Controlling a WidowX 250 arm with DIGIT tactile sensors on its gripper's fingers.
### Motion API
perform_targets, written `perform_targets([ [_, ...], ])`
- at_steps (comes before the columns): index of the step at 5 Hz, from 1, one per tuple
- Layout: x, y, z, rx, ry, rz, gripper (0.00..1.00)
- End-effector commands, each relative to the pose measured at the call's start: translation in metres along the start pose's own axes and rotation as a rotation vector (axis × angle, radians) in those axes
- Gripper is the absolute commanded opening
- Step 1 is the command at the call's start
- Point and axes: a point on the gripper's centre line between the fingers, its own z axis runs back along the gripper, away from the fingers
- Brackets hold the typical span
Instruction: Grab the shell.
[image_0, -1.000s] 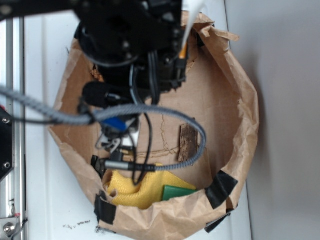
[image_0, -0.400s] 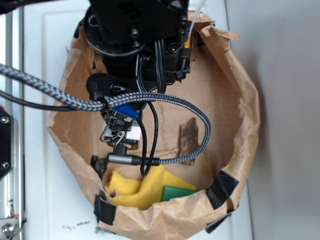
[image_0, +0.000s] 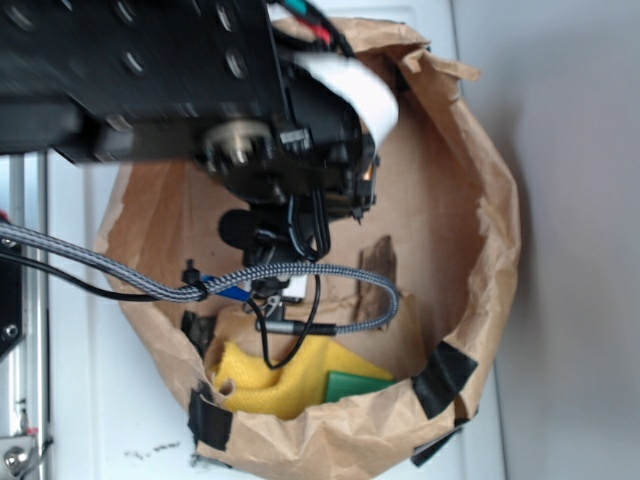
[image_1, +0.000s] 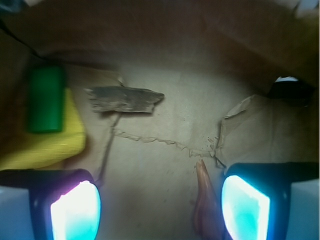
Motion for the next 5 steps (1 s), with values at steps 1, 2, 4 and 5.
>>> perform_targets([
  [1, -0.003, 0.002, -0.022, 0.046, -0.013, -0.05, 1.0],
  [2, -0.017, 0.016, -0.014, -0.007, 0.012, -0.071, 1.0],
  [4, -0.041, 0.032, -0.016, 0.012, 0.046, -0.085, 1.0],
  [5, -0.039, 0.031, -0.032, 0.047, 0.077, -0.071, 1.0],
])
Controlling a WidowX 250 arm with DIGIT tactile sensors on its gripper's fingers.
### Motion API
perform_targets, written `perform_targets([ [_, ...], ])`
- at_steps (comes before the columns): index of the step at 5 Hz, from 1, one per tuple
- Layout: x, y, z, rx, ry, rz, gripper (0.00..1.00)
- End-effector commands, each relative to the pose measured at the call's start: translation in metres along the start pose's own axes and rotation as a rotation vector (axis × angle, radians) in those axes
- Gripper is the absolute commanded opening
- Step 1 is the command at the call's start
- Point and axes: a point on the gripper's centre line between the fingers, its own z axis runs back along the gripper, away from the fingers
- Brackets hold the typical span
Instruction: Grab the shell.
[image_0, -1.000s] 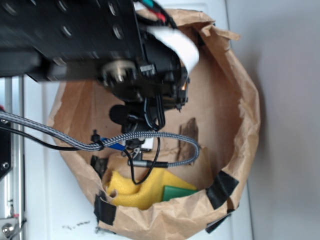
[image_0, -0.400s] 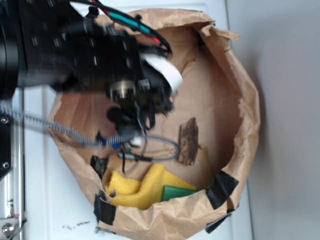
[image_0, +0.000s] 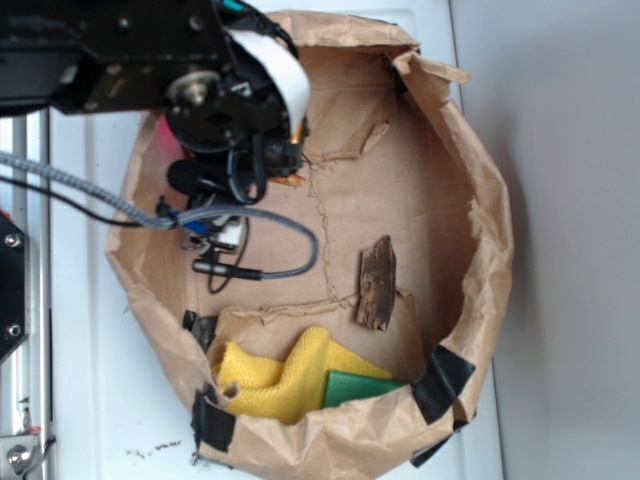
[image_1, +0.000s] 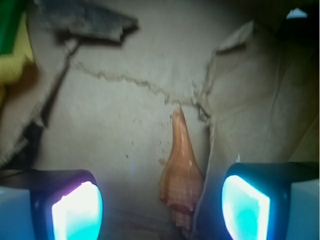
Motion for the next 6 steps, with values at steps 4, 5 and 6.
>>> perform_targets([
  [4, 0.015, -0.021, -0.045, 0.148, -0.006, 0.024, 0.44],
  [5, 0.015, -0.016, -0.044, 0.144, -0.015, 0.045, 0.0],
  [6, 0.015, -0.014, -0.043, 0.144, -0.027, 0.049, 0.0],
])
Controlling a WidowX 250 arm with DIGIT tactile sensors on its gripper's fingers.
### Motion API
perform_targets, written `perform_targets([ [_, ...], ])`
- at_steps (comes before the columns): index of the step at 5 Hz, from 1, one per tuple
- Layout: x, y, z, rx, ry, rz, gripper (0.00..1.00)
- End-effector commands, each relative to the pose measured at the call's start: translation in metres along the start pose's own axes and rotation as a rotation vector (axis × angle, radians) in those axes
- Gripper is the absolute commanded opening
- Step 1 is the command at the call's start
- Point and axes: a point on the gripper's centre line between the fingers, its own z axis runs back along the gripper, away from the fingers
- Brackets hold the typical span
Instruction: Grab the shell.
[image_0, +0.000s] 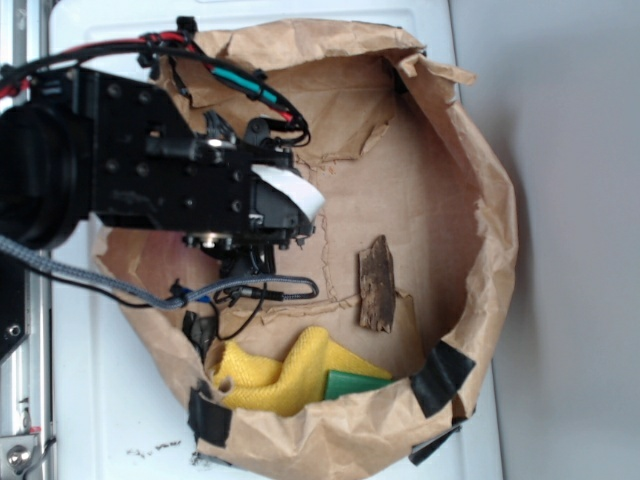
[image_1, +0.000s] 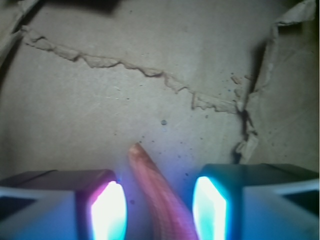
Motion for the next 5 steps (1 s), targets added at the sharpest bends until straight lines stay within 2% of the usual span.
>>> perform_targets([
  [1, 0.004, 0.007, 0.008, -0.005, -0.046, 0.027, 0.0],
  [3, 0.006, 0.01, 0.014, -0.024, -0.058, 0.038, 0.0],
  [5, 0.013, 0.015, 0.075, -0.167, -0.112, 0.041, 0.02],
])
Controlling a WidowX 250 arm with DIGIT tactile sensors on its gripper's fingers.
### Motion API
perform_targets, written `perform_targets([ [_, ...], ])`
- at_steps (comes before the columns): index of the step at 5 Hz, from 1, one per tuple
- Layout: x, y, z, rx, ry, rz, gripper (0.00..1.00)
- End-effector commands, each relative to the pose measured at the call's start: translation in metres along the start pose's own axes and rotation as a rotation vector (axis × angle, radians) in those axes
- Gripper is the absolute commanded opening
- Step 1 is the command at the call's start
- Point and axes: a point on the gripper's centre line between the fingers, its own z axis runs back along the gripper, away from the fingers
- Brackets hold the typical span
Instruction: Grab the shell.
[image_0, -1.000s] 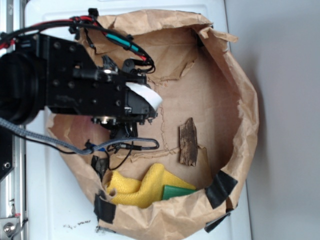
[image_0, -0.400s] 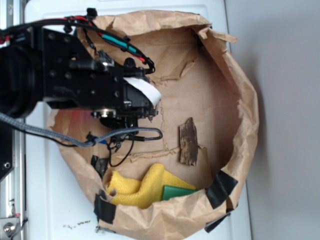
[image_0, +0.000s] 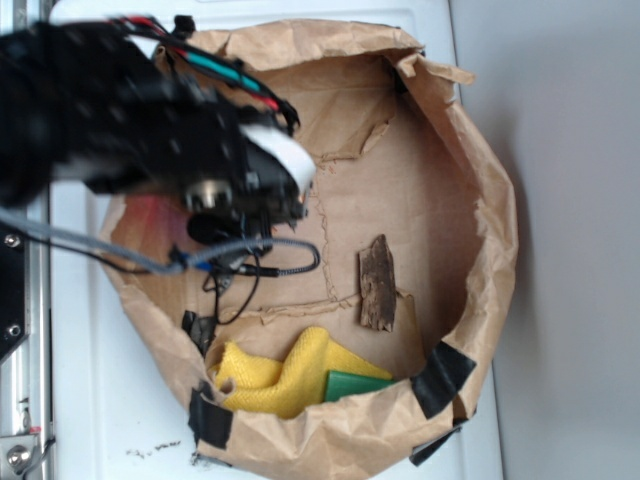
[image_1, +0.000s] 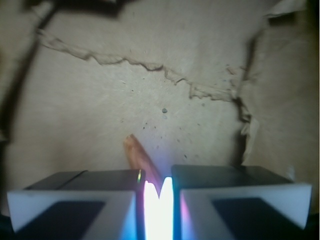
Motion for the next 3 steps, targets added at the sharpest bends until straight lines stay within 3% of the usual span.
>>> perform_targets([
  [1, 0.006, 0.004, 0.029, -0.021, -0.063, -0.021, 1.0],
  [3, -0.005, 0.011, 0.005, 0.03, -0.042, -0.039, 1.0],
])
